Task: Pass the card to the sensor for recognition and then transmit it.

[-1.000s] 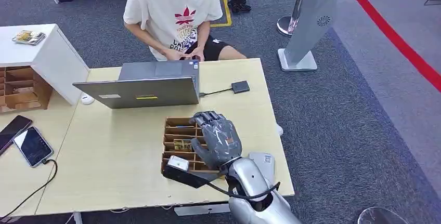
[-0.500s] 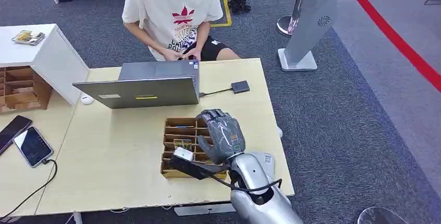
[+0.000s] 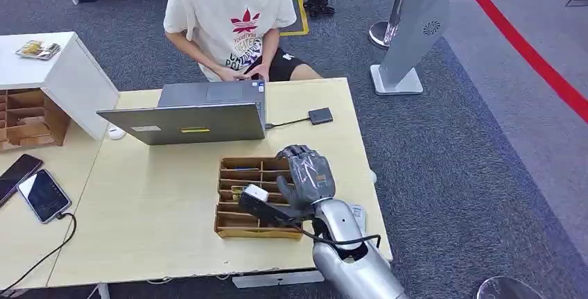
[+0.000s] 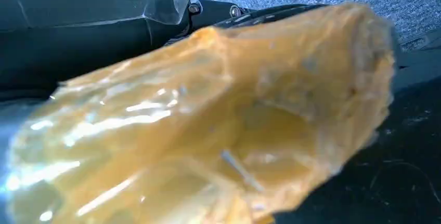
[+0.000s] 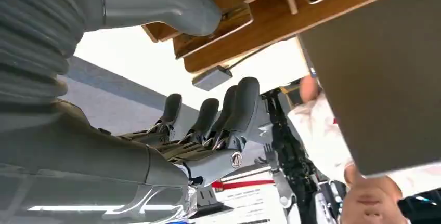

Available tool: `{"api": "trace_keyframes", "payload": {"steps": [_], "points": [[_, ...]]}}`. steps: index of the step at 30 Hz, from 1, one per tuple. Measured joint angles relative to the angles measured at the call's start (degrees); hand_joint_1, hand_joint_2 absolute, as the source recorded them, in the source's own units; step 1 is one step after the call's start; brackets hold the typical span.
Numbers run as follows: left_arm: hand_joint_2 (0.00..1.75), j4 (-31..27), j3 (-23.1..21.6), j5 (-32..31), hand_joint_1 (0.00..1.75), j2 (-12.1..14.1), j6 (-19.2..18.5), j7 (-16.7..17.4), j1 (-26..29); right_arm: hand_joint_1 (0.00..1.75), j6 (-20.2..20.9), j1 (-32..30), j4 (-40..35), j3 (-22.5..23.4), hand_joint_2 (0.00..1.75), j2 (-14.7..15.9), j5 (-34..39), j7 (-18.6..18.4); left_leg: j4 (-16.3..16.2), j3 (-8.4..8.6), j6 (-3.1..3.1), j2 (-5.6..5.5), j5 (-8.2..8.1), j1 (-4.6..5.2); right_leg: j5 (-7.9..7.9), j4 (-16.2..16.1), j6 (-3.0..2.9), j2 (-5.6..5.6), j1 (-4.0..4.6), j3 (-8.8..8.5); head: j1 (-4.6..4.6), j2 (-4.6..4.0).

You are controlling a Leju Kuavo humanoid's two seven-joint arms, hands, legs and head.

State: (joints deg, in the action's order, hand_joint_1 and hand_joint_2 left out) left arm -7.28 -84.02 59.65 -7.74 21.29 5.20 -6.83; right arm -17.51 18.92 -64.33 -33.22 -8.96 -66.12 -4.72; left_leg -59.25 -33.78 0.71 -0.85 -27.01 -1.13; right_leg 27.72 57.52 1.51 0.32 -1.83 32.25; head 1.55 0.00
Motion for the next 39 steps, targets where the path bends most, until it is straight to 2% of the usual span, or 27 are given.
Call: {"api": "trace_keyframes", "payload": {"steps": [8, 11, 18, 20, 21, 22, 25, 29, 32, 34, 35, 39], "points": [[0.0, 0.0, -0.57, 0.02, 0.0, 0.0, 0.0, 0.0, -0.06, 0.84, -0.15, 0.11, 1.47, 1.14, 1.75, -0.11, -0.42, -0.42, 0.0, 0.0, 0.0, 0.0, 0.0, 0.0, 0.0, 0.0, 0.0, 0.0, 0.0, 0.0, 0.0, 0.0], [0.0, 0.0, -0.59, 0.09, 0.0, 0.0, 0.0, 0.0, -0.08, 0.8, -0.26, 0.12, 1.97, 1.47, 1.75, -0.11, -0.48, -0.5, 0.0, 0.0, 0.0, 0.0, 0.0, 0.0, 0.0, 0.0, 0.0, 0.0, 0.0, 0.0, 0.0, 0.0], [0.0, 0.0, -0.59, 0.22, 0.0, 0.0, 0.0, -0.02, -0.1, 0.91, -0.31, 0.13, 3.0, 2.21, 1.75, -0.15, -0.59, -0.5, 0.0, 0.0, 0.0, 0.0, 0.0, 0.0, 0.0, 0.0, 0.0, 0.0, 0.0, 0.0, 0.0, 0.0], [0.0, 0.0, -0.59, 0.37, 0.0, 0.0, 0.0, -0.07, -0.1, 1.15, -0.31, 0.13, 3.28, 2.45, 1.75, -0.26, -0.79, -0.5, 0.0, 0.0, 0.0, 0.0, 0.0, 0.0, 0.0, 0.0, 0.0, 0.0, 0.0, 0.0, 0.0, 0.0], [0.0, 0.0, -0.61, 0.41, 0.0, 0.0, 0.0, -0.07, -0.1, 1.15, -0.31, 0.12, 3.41, 2.62, 1.75, -0.33, -0.98, -0.5, 0.0, 0.0, 0.0, 0.0, 0.0, 0.0, 0.0, 0.0, 0.0, 0.0, 0.0, 0.0, 0.0, 0.0], [0.0, 0.0, -0.61, 0.55, 0.0, 0.0, 0.0, -0.07, -0.11, 1.41, -0.31, 0.13, 3.52, 2.73, 1.75, -0.39, -1.05, -0.5, 0.0, 0.0, 0.0, 0.0, 0.0, 0.0, 0.0, 0.0, 0.0, 0.0, 0.0, 0.0, 0.0, 0.0], [0.0, 0.0, -0.61, 0.61, 0.0, 0.0, 0.0, -0.07, -0.11, 1.59, -0.31, 0.13, 3.81, 3.02, 1.75, -0.46, -1.07, -0.5, 0.0, 0.0, 0.0, 0.0, 0.0, 0.0, 0.0, 0.0, 0.0, 0.0, 0.0, 0.0, 0.0, 0.0], [0.0, 0.0, -0.61, 0.7, 0.0, 0.0, 0.0, -0.07, -0.12, 1.64, -0.35, 0.16, 3.87, 3.28, 1.75, -0.46, -1.09, -0.5, 0.0, 0.0, 0.0, 0.0, 0.0, 0.0, 0.0, 0.0, 0.0, 0.0, 0.0, 0.0, 0.0, 0.0], [0.0, 0.0, -0.66, 0.81, 0.0, 0.0, 0.0, -0.07, -0.13, 1.61, -0.35, 0.2, 3.96, 3.63, 1.75, -0.59, -1.09, -0.5, 0.0, 0.0, 0.0, 0.0, 0.0, 0.0, 0.0, 0.0, 0.0, 0.0, 0.0, 0.0, 0.0, 0.0], [0.0, 0.0, -0.68, 0.87, 0.0, 0.0, 0.09, -0.09, -0.13, 1.68, -0.35, 0.24, 4.0, 3.7, 1.75, -0.59, -1.09, -0.5, 0.0, 0.01, 0.0, 0.0, 0.0, 0.0, 0.0, 0.0, 0.0, 0.0, 0.0, 0.0, 0.0, 0.0], [0.0, 0.0, -0.7, 0.87, 0.0, 0.0, 0.09, -0.09, -0.13, 1.62, -0.35, 0.25, 4.0, 3.7, 1.75, -0.59, -1.09, -0.5, 0.0, 0.01, 0.0, 0.0, 0.0, 0.0, 0.0, 0.0, 0.0, 0.0, 0.0, 0.0, 0.0, 0.0], [0.0, 0.0, -0.72, 1.05, 0.0, 0.0, 0.13, -0.09, -0.13, 1.71, -0.33, 0.25, 4.0, 3.91, 1.75, -0.61, -1.09, -0.5, 0.0, 0.01, 0.0, 0.0, 0.0, 0.0, 0.0, 0.0, 0.0, 0.0, 0.0, 0.0, 0.0, 0.0]]}}
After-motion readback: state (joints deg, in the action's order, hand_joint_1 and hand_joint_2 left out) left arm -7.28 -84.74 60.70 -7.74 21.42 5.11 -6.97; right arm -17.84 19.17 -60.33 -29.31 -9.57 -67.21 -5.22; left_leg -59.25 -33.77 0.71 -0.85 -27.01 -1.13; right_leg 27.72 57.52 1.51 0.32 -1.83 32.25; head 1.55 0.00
